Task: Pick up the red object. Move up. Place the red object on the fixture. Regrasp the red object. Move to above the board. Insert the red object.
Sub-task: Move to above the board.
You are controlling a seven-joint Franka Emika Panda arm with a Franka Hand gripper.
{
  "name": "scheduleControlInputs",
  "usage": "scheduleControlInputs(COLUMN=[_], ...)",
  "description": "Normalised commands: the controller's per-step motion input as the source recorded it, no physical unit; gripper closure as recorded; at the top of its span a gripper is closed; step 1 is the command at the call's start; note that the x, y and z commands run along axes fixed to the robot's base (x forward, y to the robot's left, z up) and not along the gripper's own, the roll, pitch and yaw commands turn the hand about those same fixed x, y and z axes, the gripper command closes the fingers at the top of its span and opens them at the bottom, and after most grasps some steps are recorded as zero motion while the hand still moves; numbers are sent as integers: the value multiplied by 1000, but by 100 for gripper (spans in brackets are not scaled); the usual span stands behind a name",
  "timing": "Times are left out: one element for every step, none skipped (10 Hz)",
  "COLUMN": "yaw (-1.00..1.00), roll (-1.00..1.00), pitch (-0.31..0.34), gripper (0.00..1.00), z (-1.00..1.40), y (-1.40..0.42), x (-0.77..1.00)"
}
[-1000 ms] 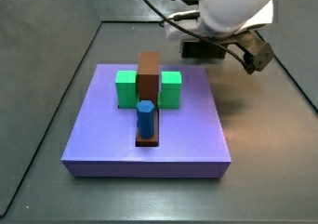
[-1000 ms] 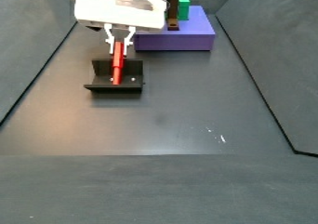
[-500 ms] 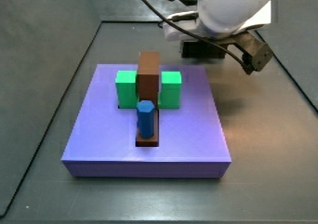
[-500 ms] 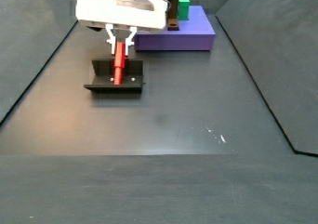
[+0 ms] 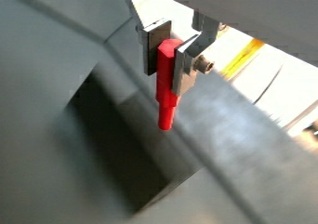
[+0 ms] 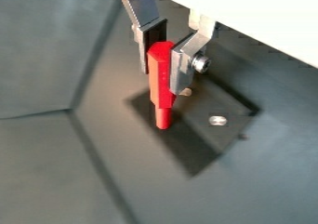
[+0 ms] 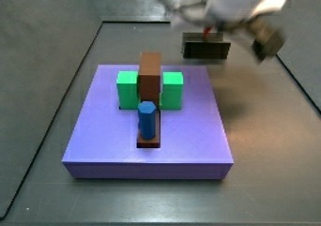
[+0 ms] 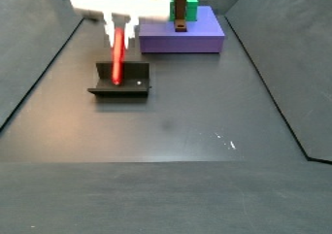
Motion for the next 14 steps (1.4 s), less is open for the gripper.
scheduleControlInputs(yaw=[-72,-56,-33,-33,-11,2,11,31,36,-195,-192,-176,-169,-155], roll=[-109,-101,-77,-28,-10,-10,-5,8,3,-1000,-1000,-1000,-1000,-1000], pitch=[-10,5,42,56,65,73,83,90,94,172,165,158,170,180], gripper=[100,100,100,100,100,100,100,100,100,100,100,100,100,100], z=[1400,1400,1400,1400,1400,864,485,215,176,280,277,302,269,289], y=[-34,-12,-33,-36,-35,-32,-16,-24,-24,-1400,-1400,-1400,-1400,-1400], x=[-57,-56,-46,-48,-46,-23,5,33,33,-936,-951,-1018,-1036,-1017])
